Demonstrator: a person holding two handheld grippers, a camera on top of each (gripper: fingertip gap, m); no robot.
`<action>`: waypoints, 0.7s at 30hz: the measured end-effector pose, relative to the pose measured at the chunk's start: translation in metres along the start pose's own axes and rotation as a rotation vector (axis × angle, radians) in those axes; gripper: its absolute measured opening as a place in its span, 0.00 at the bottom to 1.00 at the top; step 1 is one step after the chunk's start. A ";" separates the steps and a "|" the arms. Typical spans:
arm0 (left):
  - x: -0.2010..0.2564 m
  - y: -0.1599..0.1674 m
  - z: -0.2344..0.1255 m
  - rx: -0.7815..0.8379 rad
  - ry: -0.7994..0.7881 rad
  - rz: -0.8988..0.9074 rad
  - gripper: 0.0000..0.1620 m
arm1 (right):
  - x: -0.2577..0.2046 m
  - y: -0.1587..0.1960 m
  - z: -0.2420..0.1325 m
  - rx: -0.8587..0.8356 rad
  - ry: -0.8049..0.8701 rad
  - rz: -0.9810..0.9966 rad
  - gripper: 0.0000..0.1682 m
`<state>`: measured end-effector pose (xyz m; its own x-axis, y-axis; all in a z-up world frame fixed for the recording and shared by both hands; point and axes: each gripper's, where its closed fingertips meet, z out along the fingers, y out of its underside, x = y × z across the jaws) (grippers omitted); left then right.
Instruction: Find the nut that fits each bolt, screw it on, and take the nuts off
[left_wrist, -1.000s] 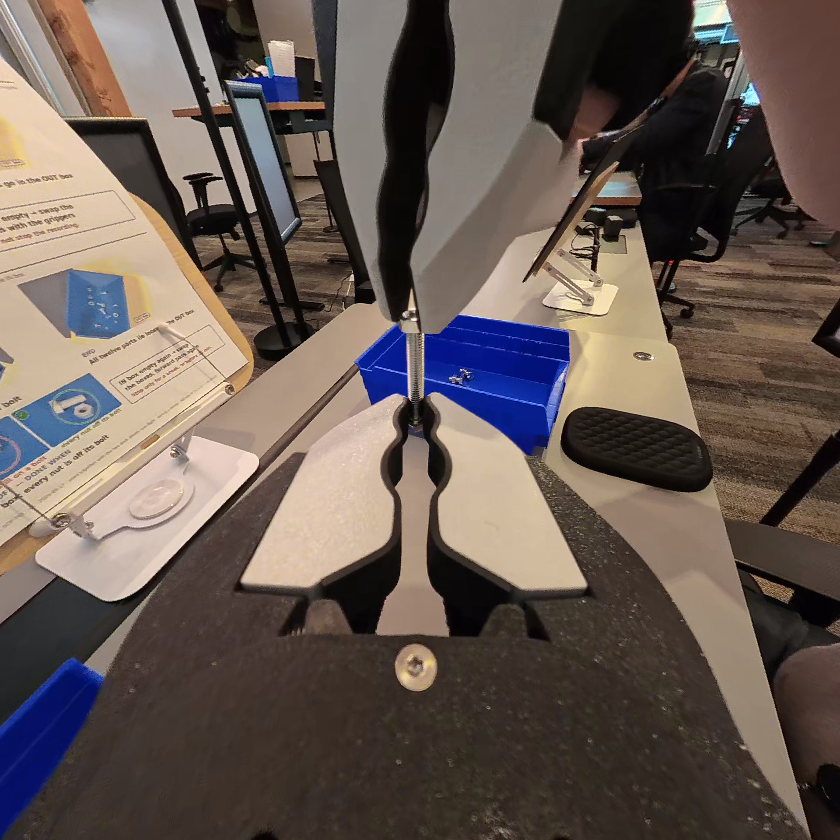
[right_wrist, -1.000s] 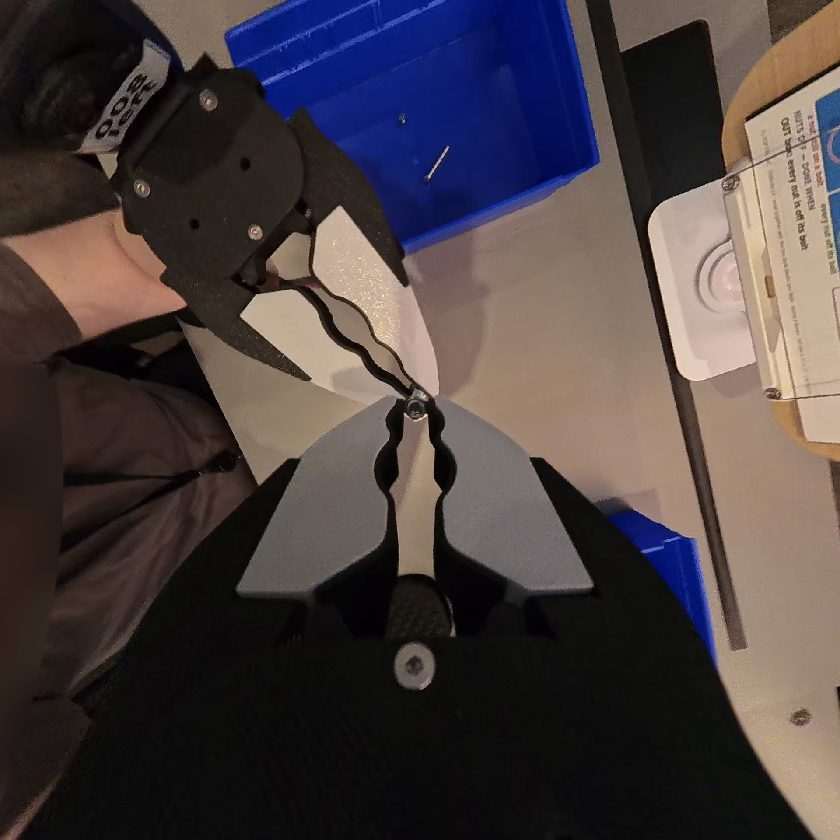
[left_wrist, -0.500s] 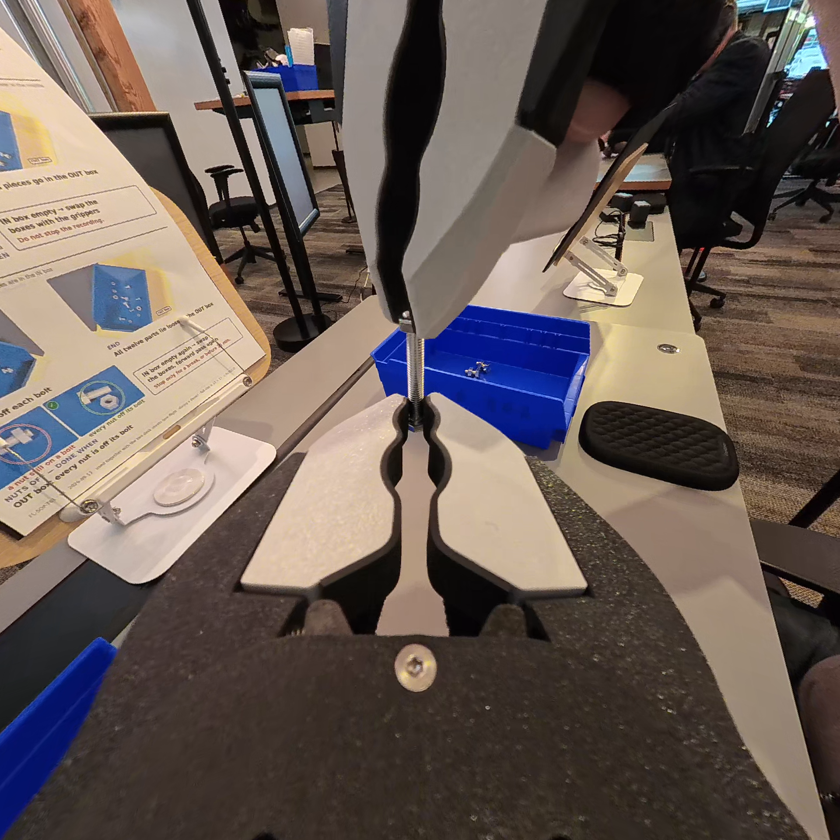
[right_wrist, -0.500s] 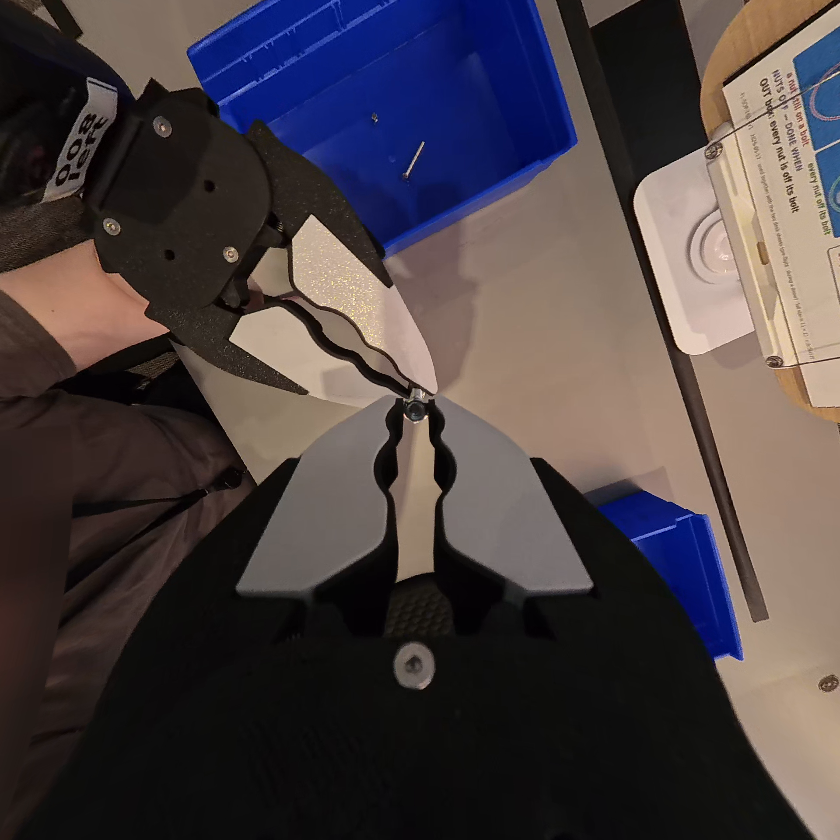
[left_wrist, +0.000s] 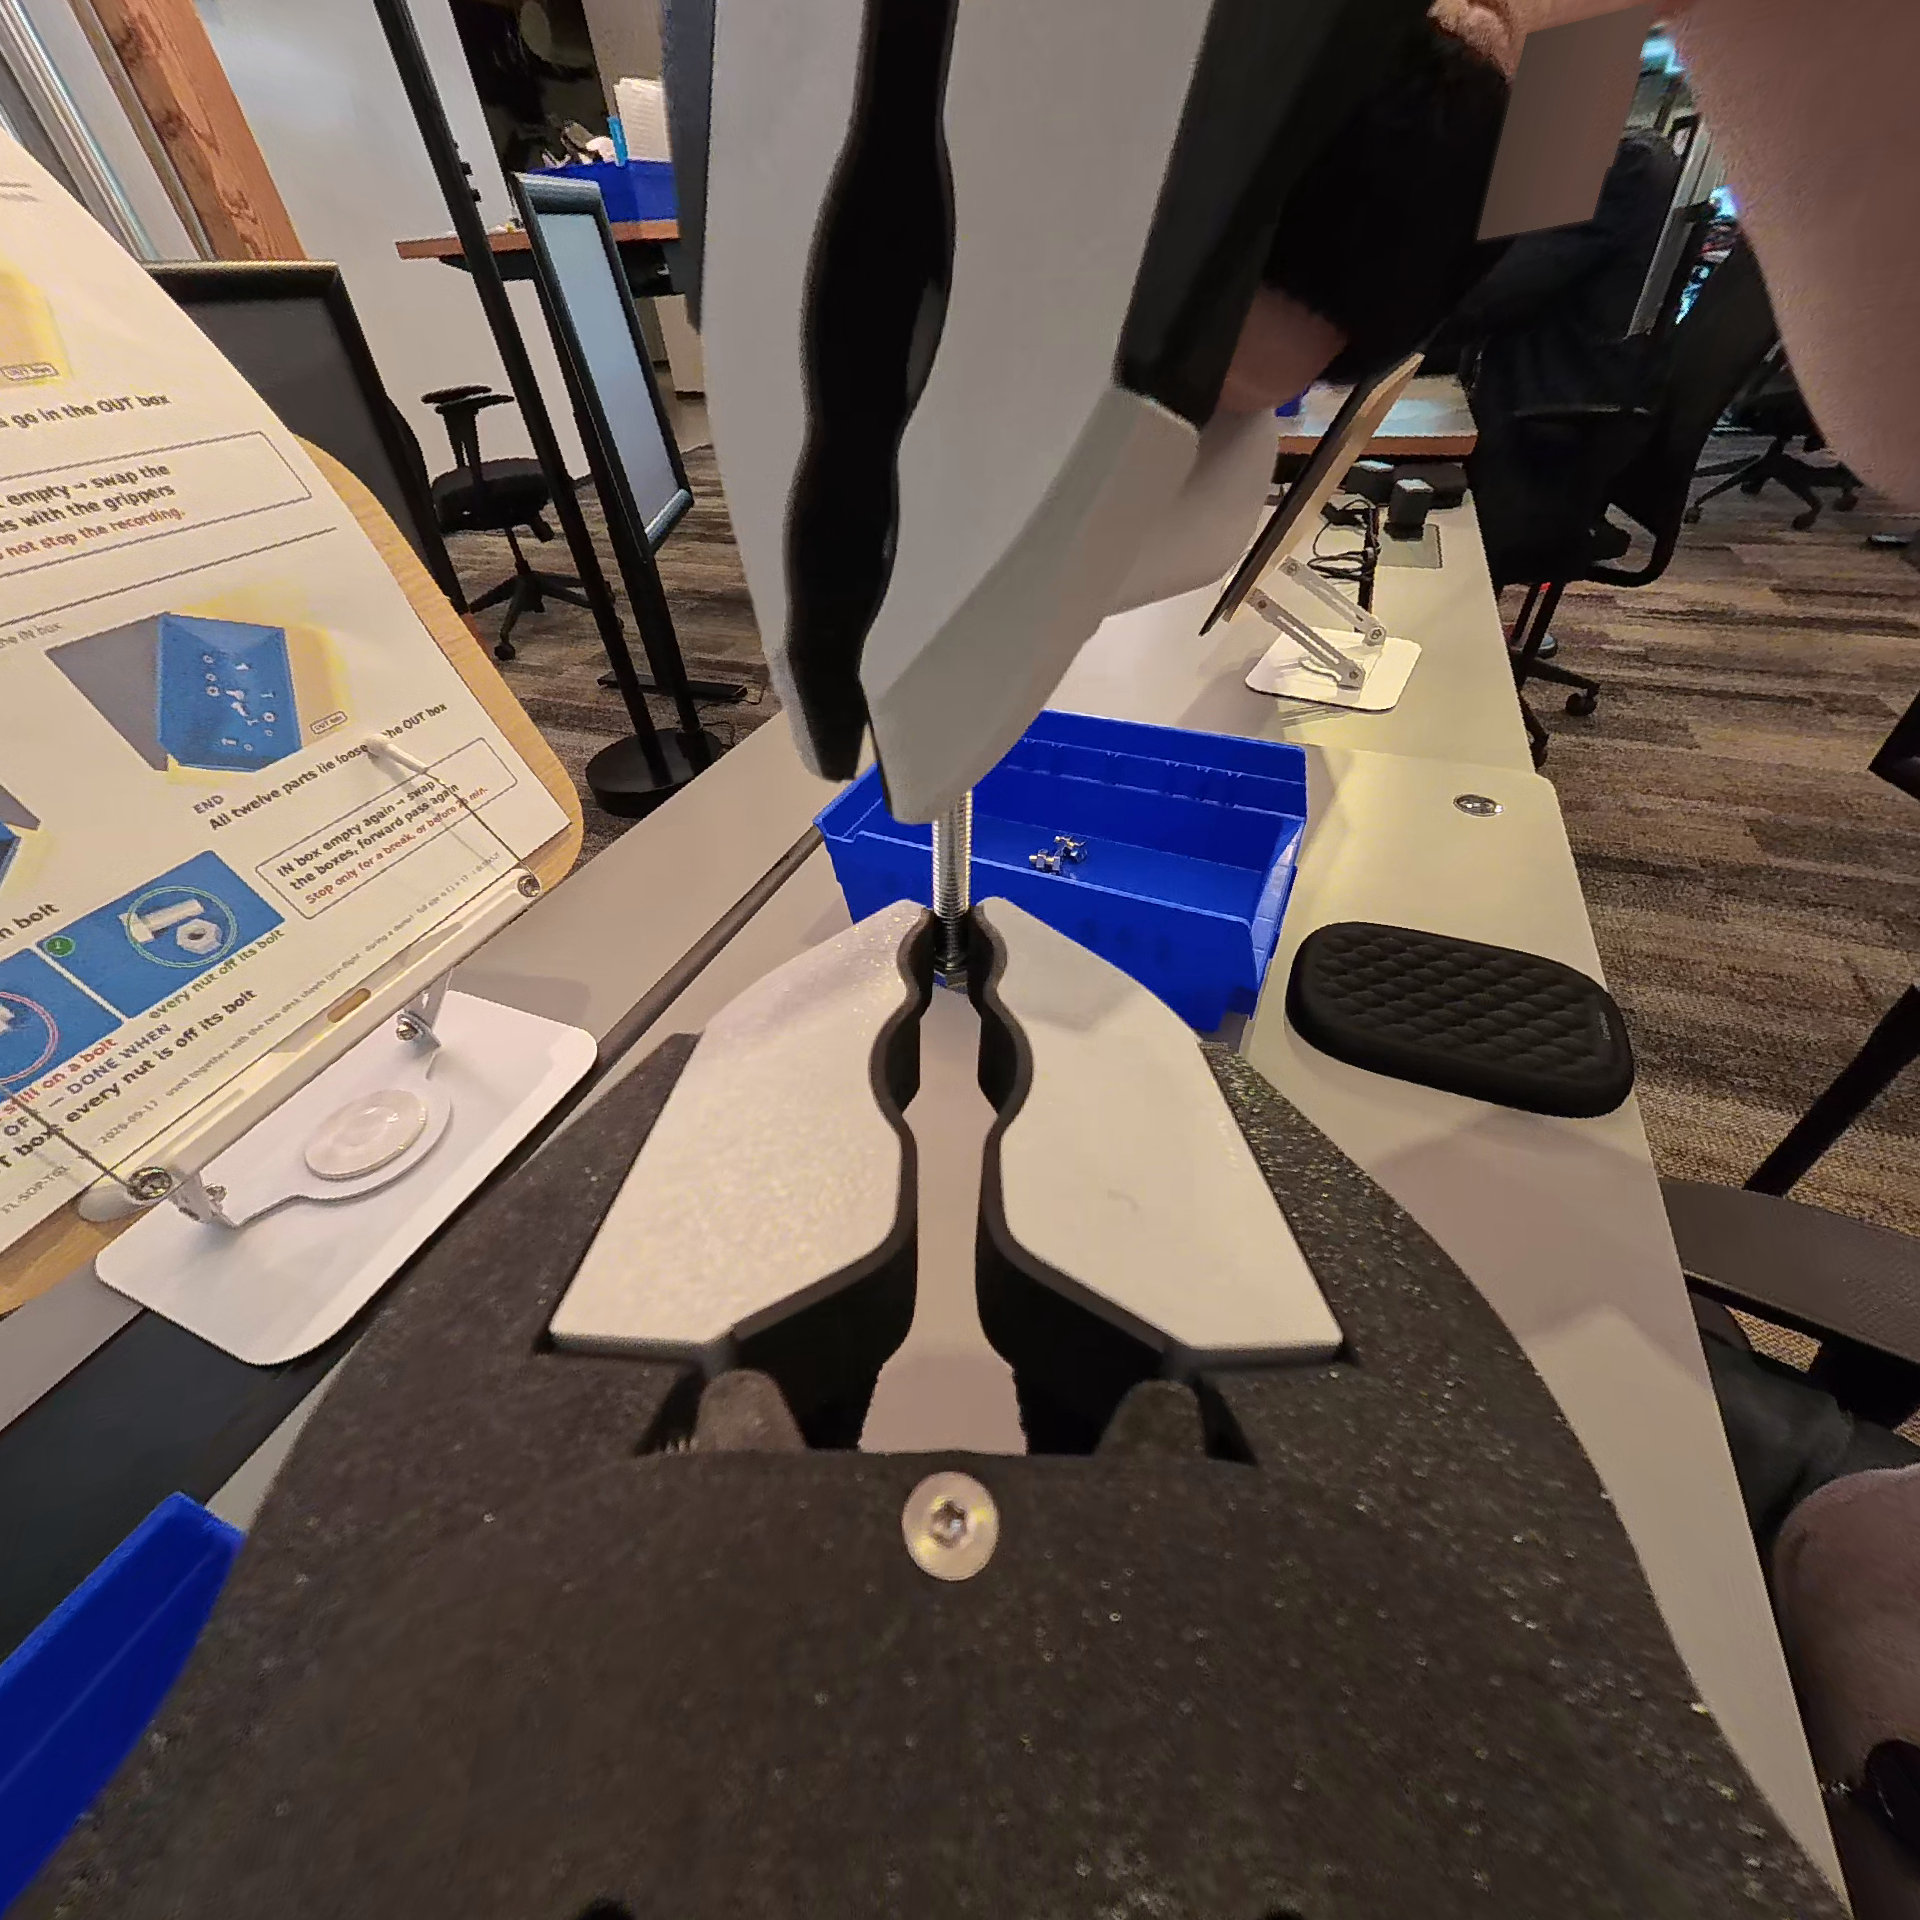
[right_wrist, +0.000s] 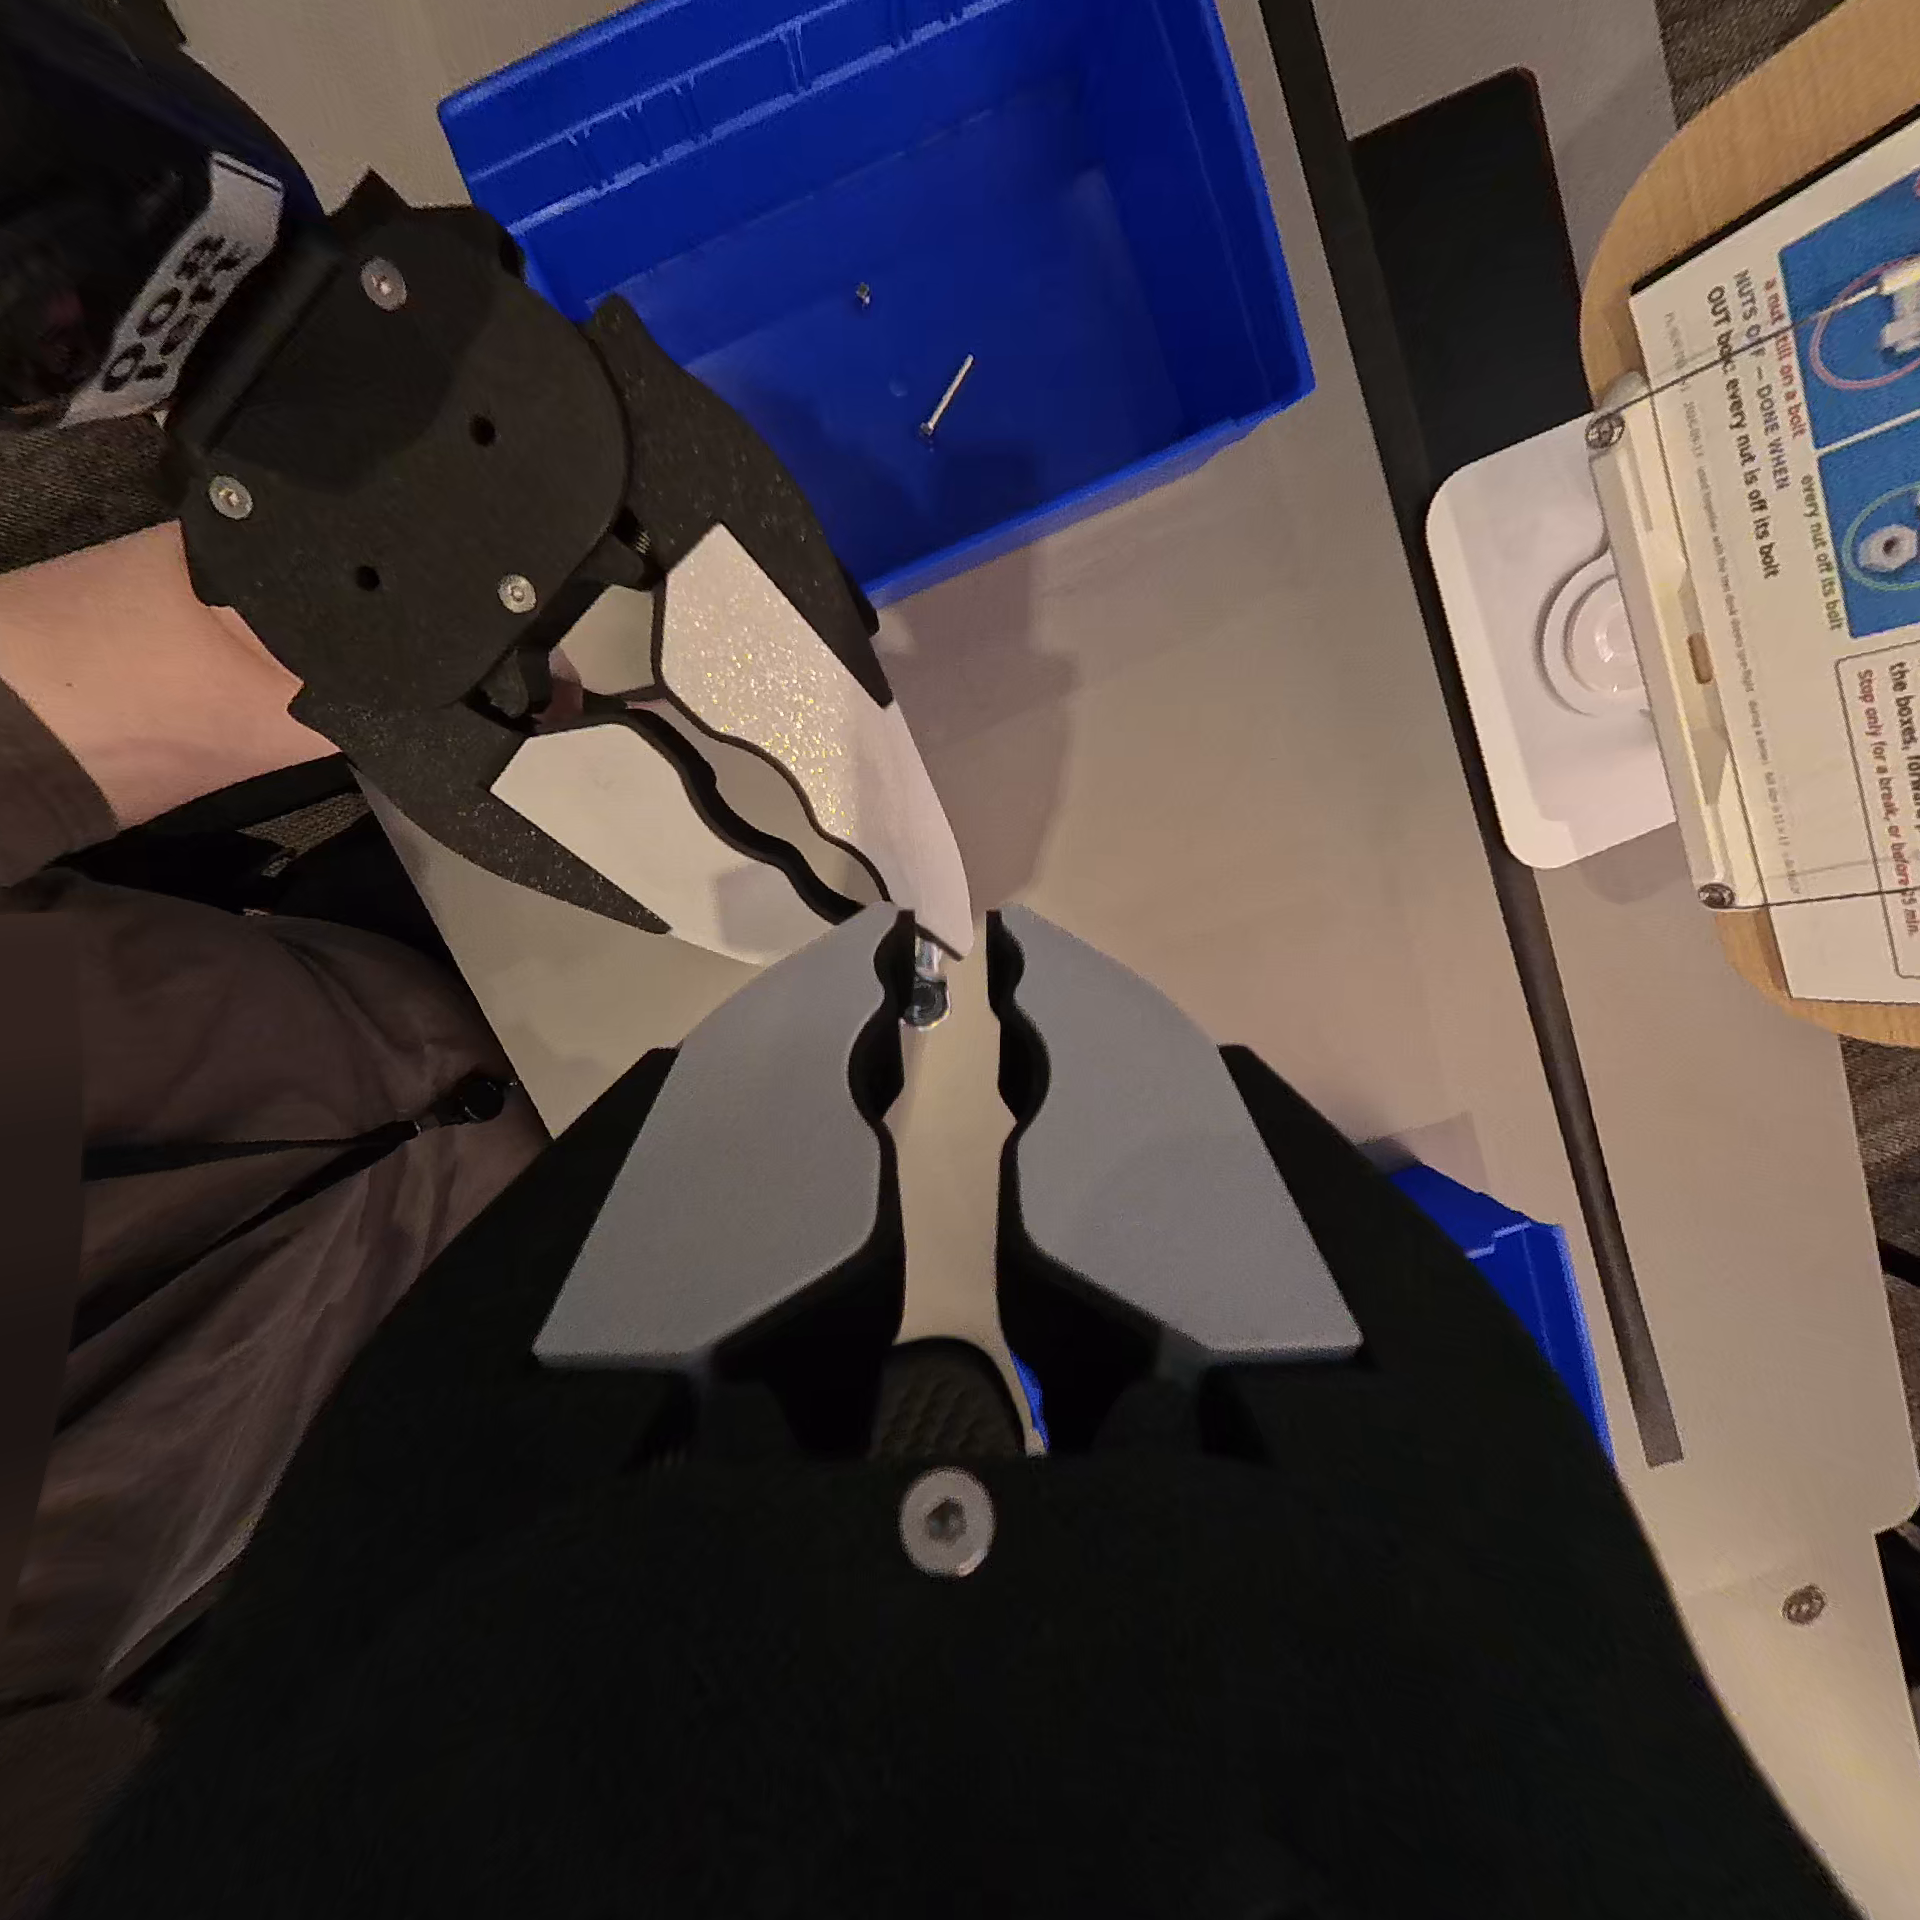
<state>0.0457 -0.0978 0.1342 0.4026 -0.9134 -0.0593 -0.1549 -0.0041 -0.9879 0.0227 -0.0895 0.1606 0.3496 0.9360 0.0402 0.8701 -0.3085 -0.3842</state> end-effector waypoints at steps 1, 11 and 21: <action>0.000 0.000 0.000 0.000 0.001 0.000 0.03 | 0.000 -0.002 0.000 0.009 -0.001 -0.006 0.09; 0.015 -0.003 0.004 0.028 0.095 -0.030 0.03 | -0.005 -0.011 -0.038 0.440 0.018 -0.157 0.12; 0.031 0.004 0.031 0.071 0.170 -0.039 0.03 | -0.027 0.061 -0.041 1.136 -0.003 -0.264 0.33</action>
<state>0.0853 -0.1133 0.1243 0.2481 -0.9687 -0.0020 -0.0757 -0.0174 -0.9970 0.0805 -0.1400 0.1738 0.2017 0.9495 0.2404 0.1035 0.2234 -0.9692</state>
